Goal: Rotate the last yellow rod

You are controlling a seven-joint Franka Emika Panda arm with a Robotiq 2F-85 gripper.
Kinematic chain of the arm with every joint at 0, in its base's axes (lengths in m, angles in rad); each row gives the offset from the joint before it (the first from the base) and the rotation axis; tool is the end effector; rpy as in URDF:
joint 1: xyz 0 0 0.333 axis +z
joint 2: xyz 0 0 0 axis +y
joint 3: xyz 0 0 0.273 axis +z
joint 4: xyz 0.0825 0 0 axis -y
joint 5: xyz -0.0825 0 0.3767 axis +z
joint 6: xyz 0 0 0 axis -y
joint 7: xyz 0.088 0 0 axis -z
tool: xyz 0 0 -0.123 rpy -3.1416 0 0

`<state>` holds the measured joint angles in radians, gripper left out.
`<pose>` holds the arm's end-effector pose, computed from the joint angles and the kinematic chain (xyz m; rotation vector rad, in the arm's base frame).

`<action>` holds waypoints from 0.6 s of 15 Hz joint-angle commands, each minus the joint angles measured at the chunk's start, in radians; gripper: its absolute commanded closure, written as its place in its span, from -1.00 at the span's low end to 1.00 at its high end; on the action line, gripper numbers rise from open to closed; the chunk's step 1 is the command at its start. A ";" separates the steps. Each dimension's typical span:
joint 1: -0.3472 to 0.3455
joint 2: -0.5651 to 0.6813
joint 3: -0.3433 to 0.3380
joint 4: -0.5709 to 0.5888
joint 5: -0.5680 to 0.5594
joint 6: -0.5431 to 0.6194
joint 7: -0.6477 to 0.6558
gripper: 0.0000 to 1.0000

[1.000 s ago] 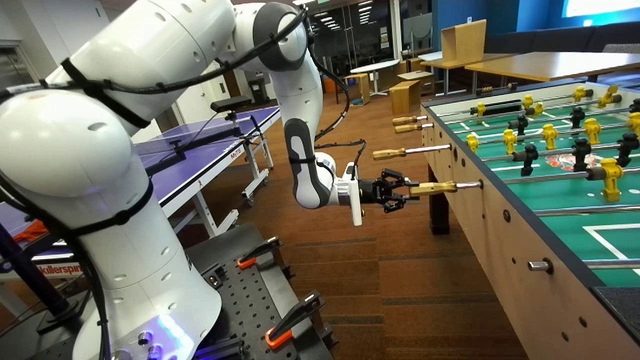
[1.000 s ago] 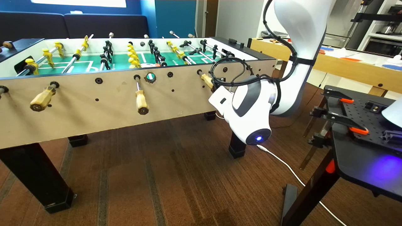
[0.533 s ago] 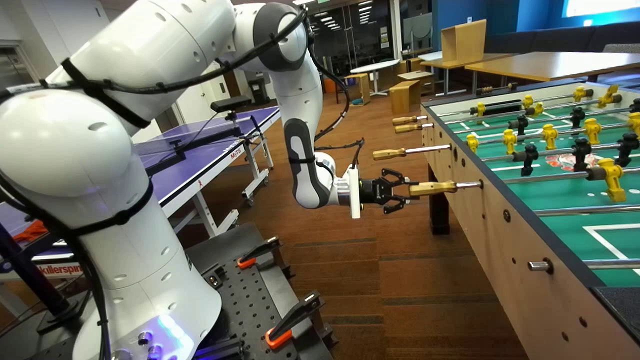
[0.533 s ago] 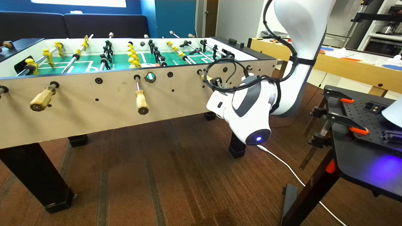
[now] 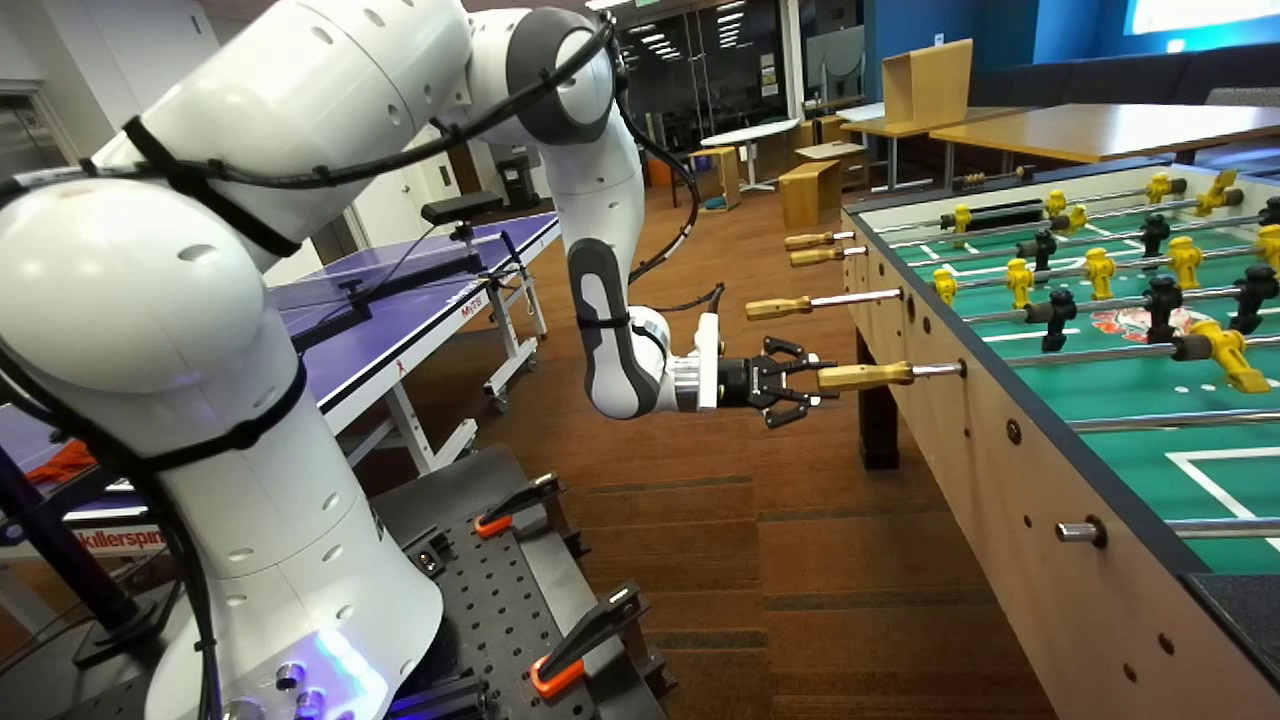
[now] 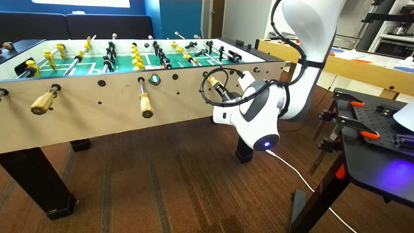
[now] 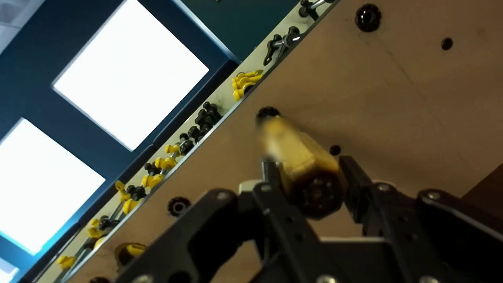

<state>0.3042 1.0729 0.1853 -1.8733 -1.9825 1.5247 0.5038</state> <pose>0.4849 0.1406 -0.0438 1.1094 1.1461 -0.0246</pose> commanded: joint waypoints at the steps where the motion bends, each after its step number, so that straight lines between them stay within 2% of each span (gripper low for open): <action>1: 0.016 -0.025 -0.002 0.009 0.012 -0.046 -0.219 0.65; 9: 0.041 -0.037 -0.035 -0.009 -0.023 -0.024 -0.630 0.65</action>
<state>0.3222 1.0756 0.1669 -1.8767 -1.9865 1.5224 0.0156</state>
